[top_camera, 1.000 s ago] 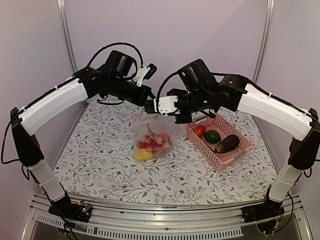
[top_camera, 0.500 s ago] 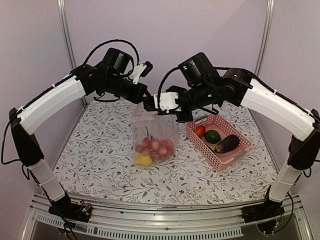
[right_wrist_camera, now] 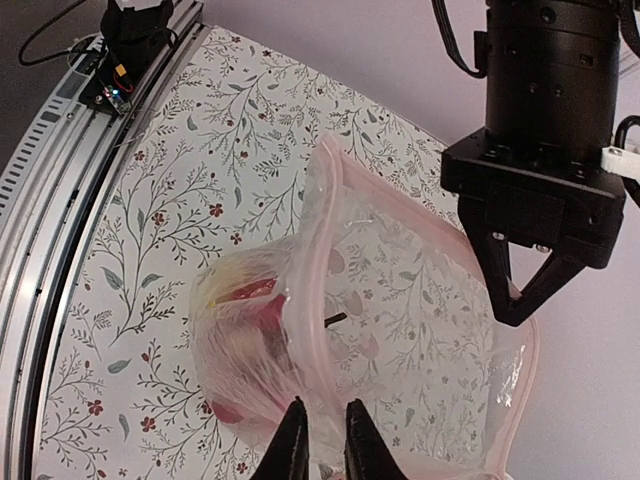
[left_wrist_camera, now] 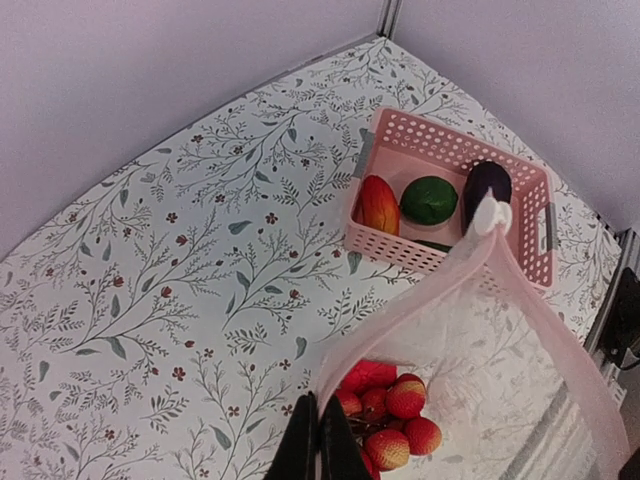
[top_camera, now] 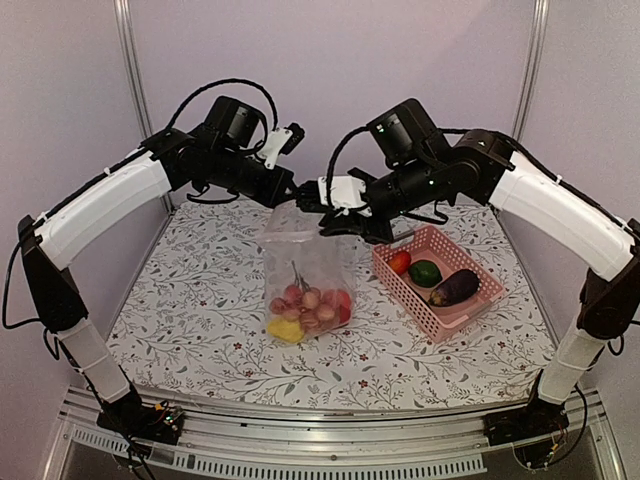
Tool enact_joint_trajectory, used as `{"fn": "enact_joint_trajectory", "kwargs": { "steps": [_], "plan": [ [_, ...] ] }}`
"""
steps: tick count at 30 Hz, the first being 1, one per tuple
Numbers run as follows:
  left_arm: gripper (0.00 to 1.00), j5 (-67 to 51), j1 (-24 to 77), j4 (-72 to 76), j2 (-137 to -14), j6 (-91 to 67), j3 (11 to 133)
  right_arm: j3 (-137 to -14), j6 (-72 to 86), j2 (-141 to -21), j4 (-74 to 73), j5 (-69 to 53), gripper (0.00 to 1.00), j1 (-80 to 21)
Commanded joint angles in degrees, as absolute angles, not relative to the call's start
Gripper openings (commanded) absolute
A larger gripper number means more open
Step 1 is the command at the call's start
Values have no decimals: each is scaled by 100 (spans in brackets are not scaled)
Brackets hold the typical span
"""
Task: Place the food in the zip-top bag and seal the zipper
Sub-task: Adjust the zipper food storage bag at the center of the board, then pick up the fake vegetable from the bin.
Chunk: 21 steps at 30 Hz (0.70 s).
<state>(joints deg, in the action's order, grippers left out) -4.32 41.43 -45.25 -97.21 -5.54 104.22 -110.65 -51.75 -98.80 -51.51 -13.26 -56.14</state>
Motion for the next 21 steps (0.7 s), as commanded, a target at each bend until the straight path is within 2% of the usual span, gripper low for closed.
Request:
{"fn": "enact_joint_trajectory", "kwargs": {
  "steps": [1, 3, 6, 12, 21],
  "plan": [
    [0, -370, 4061, -4526, -9597, -474, 10432, -11062, -4852, -9334, -5434, -1911, 19, -5227],
    [0, -360, 4054, -4512, -9598, -477, 10419, -10933, -4790, -9190, -5491, -2012, 31, -5070],
    [0, -358, 4054, -4489, -9590, -481, 10390, -10605, -4693, -8886, -5479, -2123, 40, -4817],
    [0, -365, 4058, -4456, -9537, -477, 10410, -9901, -4676, -8387, -5458, -2002, 41, -4292],
    [0, -351, 4034, -4449, -9378, -467, 10397, -8536, -5350, -8178, -5404, -1983, 40, -2640]
  ]
}}
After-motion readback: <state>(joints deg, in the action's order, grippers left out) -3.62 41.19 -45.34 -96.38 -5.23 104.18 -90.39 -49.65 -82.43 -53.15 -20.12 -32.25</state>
